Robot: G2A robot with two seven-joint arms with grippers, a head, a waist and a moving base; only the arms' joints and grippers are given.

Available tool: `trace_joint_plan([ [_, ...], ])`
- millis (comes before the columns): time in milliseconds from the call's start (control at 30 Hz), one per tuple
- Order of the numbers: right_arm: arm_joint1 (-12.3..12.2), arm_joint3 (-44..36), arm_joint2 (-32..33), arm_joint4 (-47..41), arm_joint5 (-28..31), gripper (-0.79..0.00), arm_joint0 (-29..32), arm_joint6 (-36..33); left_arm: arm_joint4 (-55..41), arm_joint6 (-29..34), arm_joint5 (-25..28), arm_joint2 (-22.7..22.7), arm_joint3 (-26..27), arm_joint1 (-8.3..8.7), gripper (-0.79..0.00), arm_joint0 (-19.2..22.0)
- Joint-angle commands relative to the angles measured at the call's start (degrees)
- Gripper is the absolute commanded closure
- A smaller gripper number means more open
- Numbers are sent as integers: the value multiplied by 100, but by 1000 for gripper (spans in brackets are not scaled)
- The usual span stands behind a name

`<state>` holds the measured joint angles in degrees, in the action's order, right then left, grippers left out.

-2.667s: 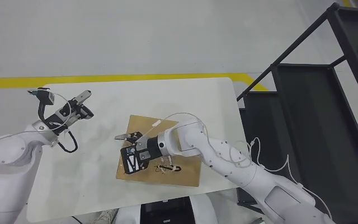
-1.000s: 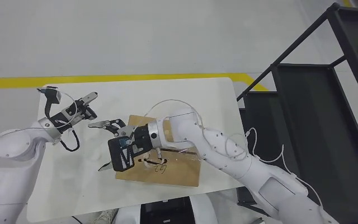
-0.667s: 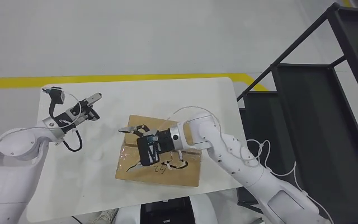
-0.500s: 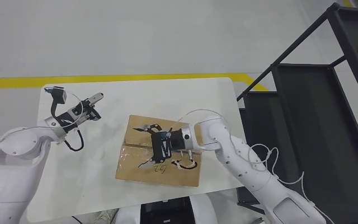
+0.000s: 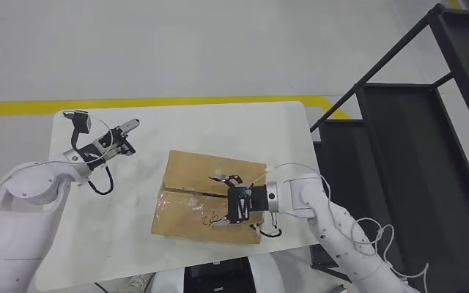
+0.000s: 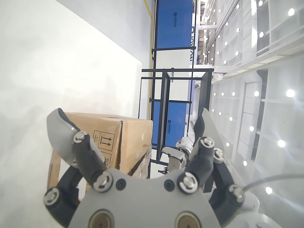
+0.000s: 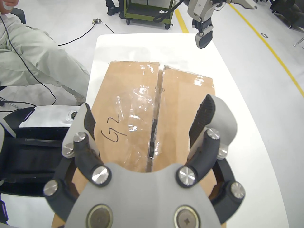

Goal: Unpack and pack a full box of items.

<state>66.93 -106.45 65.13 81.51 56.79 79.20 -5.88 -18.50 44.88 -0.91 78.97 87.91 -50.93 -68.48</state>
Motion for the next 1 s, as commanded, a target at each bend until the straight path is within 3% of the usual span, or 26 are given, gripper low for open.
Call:
trace_joint_plan([
  [0, 1, 7, 1, -3, 2, -785, -5, 6, 2, 1, 0, 1, 1, 1, -785, -2],
  [467, 1, 7, 1, -3, 2, -785, -5, 6, 2, 1, 0, 1, 1, 1, -785, -2],
  [533, 9, 47, -65, 87, -260, -785, 3, -243, 2, 1, 0, 1, 1, 1, -785, -2],
  [700, 83, 217, -519, -273, -156, -785, -484, -588, 2, 1, 0, 1, 1, 1, -785, -2],
  [967, 236, 835, -1054, -843, -509, -763, -1257, -1136, 2, 1, 0, 1, 1, 1, -785, -2],
])
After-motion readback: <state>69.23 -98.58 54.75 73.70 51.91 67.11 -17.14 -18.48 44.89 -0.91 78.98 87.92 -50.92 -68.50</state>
